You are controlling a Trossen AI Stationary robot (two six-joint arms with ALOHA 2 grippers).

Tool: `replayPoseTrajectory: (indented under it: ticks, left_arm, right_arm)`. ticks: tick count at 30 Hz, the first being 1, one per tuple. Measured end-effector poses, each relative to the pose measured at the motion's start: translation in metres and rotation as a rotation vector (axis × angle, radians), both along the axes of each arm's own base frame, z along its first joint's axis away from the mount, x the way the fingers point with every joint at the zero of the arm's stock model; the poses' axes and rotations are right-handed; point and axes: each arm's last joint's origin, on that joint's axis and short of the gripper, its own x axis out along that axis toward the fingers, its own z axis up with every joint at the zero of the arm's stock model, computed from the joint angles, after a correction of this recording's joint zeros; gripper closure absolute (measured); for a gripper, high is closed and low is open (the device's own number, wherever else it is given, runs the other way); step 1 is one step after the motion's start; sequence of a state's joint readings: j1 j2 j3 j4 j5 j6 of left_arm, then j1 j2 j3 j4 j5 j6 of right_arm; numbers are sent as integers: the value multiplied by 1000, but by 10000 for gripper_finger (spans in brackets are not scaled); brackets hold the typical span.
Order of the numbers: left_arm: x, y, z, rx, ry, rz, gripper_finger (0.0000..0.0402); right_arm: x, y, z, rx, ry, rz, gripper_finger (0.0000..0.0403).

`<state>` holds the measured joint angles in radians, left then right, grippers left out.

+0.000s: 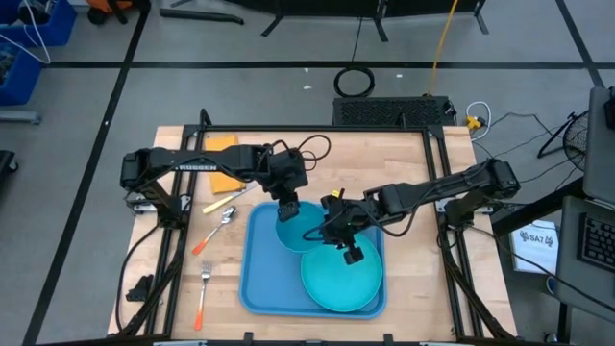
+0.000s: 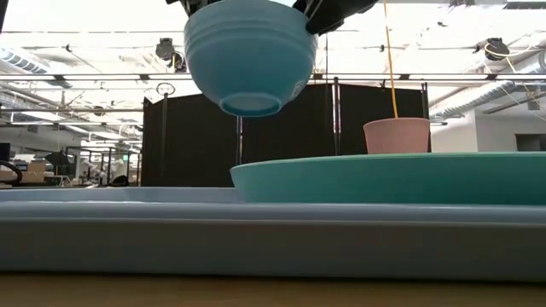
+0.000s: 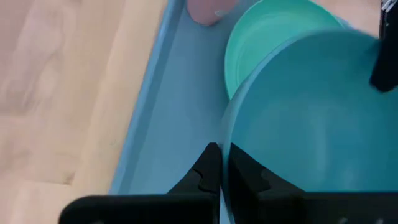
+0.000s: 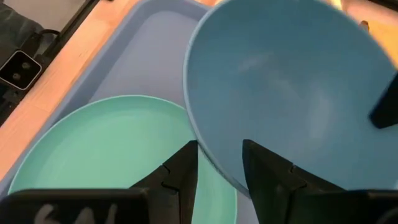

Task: Set up tray
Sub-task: Put the blue bowl on the green plate on the blue tray

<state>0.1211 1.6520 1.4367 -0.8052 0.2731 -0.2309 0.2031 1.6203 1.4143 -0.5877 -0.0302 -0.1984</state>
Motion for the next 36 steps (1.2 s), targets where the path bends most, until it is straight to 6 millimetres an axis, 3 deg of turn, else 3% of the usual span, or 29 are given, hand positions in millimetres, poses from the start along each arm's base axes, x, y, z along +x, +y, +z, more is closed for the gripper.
replayPoseTrajectory:
  ticks: [7, 13, 16, 25, 30, 36]
  left_arm:
    - [1, 1, 13, 30, -24, -14, 393]
    - [2, 0, 14, 24, -37, -18, 393]
    - [2, 0, 14, 16, -40, -15, 386]
    - [0, 1, 25, 6, -102, -20, 303]
    - [-9, 0, 45, 14, -166, -28, 282]
    - [-32, 2, 78, 122, -282, 16, 278]
  right_arm:
    - [1, 0, -6, 1, -17, 4, 325]
    - [1, 1, -7, -58, -35, 89, 390]
    - [2, 2, -6, -63, -52, 107, 395]
    - [-5, 8, -13, -42, 41, 86, 402]
    - [-14, 19, -17, 55, 140, 102, 403]
    - [-22, 47, -16, 108, 153, 102, 403]
